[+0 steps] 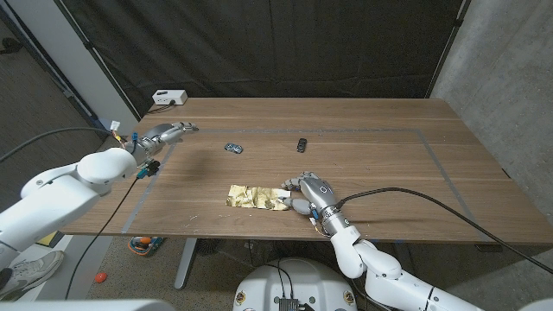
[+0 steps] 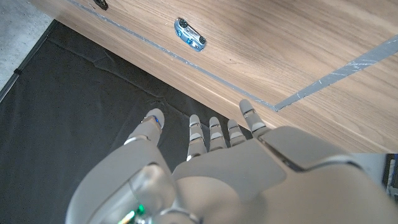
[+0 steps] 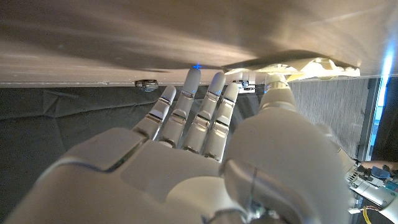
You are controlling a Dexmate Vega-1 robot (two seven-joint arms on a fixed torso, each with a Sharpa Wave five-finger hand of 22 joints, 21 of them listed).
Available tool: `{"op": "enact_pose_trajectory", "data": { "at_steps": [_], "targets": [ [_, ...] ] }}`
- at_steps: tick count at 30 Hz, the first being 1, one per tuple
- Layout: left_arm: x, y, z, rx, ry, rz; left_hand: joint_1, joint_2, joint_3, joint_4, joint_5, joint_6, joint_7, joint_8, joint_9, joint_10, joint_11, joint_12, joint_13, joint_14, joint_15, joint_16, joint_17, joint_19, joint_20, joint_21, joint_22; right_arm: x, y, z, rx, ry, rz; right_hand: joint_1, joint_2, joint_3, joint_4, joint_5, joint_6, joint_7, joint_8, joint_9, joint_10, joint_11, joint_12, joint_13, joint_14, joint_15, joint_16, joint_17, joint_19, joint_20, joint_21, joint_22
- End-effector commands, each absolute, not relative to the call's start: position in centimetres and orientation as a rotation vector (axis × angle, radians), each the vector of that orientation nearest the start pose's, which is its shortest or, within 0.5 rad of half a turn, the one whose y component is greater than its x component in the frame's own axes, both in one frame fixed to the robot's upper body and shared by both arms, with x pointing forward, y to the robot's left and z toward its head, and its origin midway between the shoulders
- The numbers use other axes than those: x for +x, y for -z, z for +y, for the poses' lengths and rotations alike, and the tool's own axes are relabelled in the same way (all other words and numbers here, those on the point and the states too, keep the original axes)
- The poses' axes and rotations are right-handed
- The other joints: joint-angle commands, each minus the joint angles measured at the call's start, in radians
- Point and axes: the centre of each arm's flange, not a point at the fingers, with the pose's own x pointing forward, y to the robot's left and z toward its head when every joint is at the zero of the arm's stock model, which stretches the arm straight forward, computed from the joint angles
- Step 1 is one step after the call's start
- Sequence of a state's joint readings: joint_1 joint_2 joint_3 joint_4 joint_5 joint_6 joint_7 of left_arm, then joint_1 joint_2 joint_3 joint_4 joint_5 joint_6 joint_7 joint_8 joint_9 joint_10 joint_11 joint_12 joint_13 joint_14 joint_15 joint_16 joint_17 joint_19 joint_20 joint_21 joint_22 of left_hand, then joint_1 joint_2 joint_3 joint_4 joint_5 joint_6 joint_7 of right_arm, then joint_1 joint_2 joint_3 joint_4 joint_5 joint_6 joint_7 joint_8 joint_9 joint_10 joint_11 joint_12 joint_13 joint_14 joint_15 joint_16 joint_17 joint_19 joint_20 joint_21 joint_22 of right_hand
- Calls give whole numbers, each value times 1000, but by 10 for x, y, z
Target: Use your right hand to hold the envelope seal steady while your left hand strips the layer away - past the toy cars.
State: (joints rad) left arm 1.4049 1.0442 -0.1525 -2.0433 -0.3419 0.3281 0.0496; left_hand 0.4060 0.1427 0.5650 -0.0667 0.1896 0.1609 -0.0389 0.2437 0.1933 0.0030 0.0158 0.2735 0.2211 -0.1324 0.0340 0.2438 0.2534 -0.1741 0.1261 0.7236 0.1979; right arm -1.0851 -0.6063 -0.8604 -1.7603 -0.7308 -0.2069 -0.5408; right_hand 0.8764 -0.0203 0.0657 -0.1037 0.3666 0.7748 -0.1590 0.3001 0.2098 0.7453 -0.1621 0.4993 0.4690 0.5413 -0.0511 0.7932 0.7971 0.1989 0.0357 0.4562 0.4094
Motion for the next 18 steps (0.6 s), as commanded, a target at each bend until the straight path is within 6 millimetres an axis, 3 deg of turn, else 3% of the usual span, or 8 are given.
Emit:
{"op": "enact_pose_trajectory", "data": {
  "at_steps": [1,10,14,17,18],
  "targets": [
    [506,-17,403,730,-25,-362,-9,-5,2,5,10,1,-1,-4,5,-5,4,-4,2,-13,1,-3,4,-210,-1,-3,5,529,184,-90,-1282,13,-767,26,5,-7,-15,12,59,-2,17,-2,50,-7,36,18,38,-165,27,7,21,-11,26,19],
    [509,-17,408,697,-18,-378,-12,-10,0,6,10,1,0,-7,5,-16,3,-8,3,-26,0,-9,5,-215,-3,-4,5,536,188,-89,-1334,-9,-743,140,21,4,-49,36,162,-32,55,19,106,-37,110,73,75,-174,55,22,26,-25,75,61],
    [509,-16,411,685,-20,-387,-15,-11,-1,7,10,0,1,-9,5,-18,4,-9,3,-30,1,-10,5,-217,-4,-5,5,539,191,-90,-1352,-18,-743,230,38,20,-59,38,230,-39,94,43,144,-39,171,123,107,-177,72,45,35,-42,113,84],
    [509,-15,413,680,-18,-392,-17,-12,-2,9,9,-2,3,-11,5,-21,4,-10,3,-34,2,-11,5,-219,-3,-6,5,542,192,-91,-1356,-11,-740,282,47,24,-53,18,321,-30,140,48,188,-38,227,167,147,-178,83,58,48,-60,145,93],
    [509,-15,413,680,-18,-392,-18,-12,-3,10,9,-3,3,-11,5,-21,3,-10,3,-34,2,-11,5,-219,-4,-6,5,542,192,-91,-1356,-11,-740,292,46,25,-54,15,325,-32,140,44,202,-37,238,175,156,-179,81,57,48,-62,151,95]
  ]
}}
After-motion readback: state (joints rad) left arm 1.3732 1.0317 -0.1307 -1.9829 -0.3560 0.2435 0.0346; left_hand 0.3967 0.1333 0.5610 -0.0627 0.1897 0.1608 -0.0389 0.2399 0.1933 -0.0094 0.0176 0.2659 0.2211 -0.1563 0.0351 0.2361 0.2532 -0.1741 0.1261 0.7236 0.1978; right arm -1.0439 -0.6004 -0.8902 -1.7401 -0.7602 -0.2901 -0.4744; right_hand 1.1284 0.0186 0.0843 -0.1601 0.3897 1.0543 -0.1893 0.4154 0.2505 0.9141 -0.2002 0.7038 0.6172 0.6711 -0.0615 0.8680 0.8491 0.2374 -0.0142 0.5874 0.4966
